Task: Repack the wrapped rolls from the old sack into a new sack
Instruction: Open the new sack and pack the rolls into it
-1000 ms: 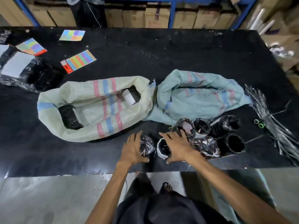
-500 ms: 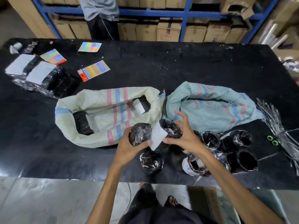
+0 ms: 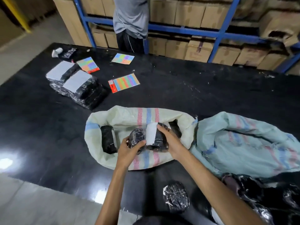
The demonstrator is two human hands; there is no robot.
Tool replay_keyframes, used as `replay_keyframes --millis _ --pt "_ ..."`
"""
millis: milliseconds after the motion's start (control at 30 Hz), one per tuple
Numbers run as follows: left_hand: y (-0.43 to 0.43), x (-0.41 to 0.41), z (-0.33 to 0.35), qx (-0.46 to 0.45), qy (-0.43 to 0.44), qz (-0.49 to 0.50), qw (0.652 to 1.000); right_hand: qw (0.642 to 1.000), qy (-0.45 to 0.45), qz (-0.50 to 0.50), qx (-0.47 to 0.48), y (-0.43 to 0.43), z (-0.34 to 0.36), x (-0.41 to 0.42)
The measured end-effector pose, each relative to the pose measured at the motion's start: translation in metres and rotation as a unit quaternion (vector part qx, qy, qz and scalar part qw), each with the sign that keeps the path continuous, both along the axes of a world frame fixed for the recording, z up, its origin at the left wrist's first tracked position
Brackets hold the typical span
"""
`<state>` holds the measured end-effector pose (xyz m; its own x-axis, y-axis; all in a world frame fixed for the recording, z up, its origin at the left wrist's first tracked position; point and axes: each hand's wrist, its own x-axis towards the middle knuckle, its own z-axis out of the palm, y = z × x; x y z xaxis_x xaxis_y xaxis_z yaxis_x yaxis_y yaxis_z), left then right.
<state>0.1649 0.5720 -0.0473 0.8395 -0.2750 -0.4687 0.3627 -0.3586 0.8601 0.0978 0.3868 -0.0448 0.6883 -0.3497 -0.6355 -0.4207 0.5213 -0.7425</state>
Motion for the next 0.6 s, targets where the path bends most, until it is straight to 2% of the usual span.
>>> replay_keyframes --millis 67,133,200,267,400,500,600 --pt "-0.006 0.022 -0.012 0.051 -0.035 0.001 0.998 0.996 0.034 0.04 -0.066 -0.007 -0.008 0.023" --pt "-0.013 0.043 -0.026 0.14 -0.1 -0.019 0.985 0.975 0.093 0.114 -0.164 -0.014 -0.016 0.042" --pt "-0.021 0.061 -0.039 0.241 -0.146 -0.054 0.958 0.933 0.152 0.187 -0.268 -0.02 -0.035 0.061" --pt "-0.026 0.072 -0.049 0.306 -0.162 -0.08 0.935 0.883 0.205 0.236 -0.35 -0.02 -0.046 0.075" --pt "-0.028 0.087 -0.07 0.381 -0.185 -0.107 0.899 0.802 0.286 0.249 -0.462 -0.006 -0.054 0.095" --pt "-0.027 0.089 -0.089 0.435 -0.213 -0.164 0.859 0.744 0.3 0.258 -0.538 0.004 -0.071 0.099" --pt "-0.026 0.084 -0.1 0.453 -0.251 -0.193 0.833 0.709 0.294 0.269 -0.582 0.011 -0.086 0.095"
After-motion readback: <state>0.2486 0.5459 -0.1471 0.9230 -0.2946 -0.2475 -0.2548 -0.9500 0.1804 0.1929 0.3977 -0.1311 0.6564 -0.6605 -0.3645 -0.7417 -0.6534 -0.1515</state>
